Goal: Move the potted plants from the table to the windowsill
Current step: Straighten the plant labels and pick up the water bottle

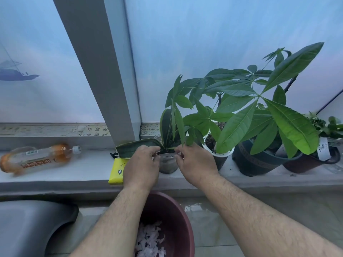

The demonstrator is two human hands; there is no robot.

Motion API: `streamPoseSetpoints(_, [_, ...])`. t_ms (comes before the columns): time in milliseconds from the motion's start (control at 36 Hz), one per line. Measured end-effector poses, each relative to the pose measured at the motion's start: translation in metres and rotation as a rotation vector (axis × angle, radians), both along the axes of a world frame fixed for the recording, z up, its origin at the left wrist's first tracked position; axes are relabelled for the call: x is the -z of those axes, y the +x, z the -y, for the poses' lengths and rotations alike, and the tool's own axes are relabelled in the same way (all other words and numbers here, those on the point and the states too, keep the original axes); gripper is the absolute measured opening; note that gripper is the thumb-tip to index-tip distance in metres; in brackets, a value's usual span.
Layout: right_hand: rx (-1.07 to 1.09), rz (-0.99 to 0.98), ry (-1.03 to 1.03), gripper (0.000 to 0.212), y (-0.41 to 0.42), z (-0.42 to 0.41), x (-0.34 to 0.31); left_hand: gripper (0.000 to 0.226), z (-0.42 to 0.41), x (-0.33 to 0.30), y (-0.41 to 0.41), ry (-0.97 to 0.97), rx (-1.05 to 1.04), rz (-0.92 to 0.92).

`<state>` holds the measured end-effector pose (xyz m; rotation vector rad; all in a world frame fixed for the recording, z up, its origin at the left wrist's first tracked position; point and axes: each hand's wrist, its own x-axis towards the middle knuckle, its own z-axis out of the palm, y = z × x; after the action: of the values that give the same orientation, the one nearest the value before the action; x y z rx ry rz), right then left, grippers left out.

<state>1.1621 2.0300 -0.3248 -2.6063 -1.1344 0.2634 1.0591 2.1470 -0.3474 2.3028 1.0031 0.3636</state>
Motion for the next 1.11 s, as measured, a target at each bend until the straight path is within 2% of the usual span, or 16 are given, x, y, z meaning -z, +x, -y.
streamPoseSetpoints(222, [0.03,0.042,0.032,0.028,0.001,-0.005,0.008,0.022,0.001,0.004,-0.001,0.026,-0.005,-0.005])
streamPoseSetpoints(667, [0.021,-0.038,0.028,0.03,-0.003,0.001,0.0,0.029,0.001,-0.002,-0.002,-0.036,-0.015,0.023])
streamPoseSetpoints(806, [-0.002,-0.06,0.024,0.028,-0.003,0.025,-0.005,0.034,0.003,-0.014,-0.005,-0.017,-0.076,0.142])
streamPoseSetpoints(944, [0.02,-0.075,0.01,0.027,0.005,0.069,-0.021,0.021,0.011,-0.025,-0.002,-0.005,-0.17,0.313])
streamPoseSetpoints(1111, [0.168,-0.142,0.042,0.02,0.031,0.12,-0.043,0.013,0.032,-0.027,0.003,0.075,-0.063,0.357])
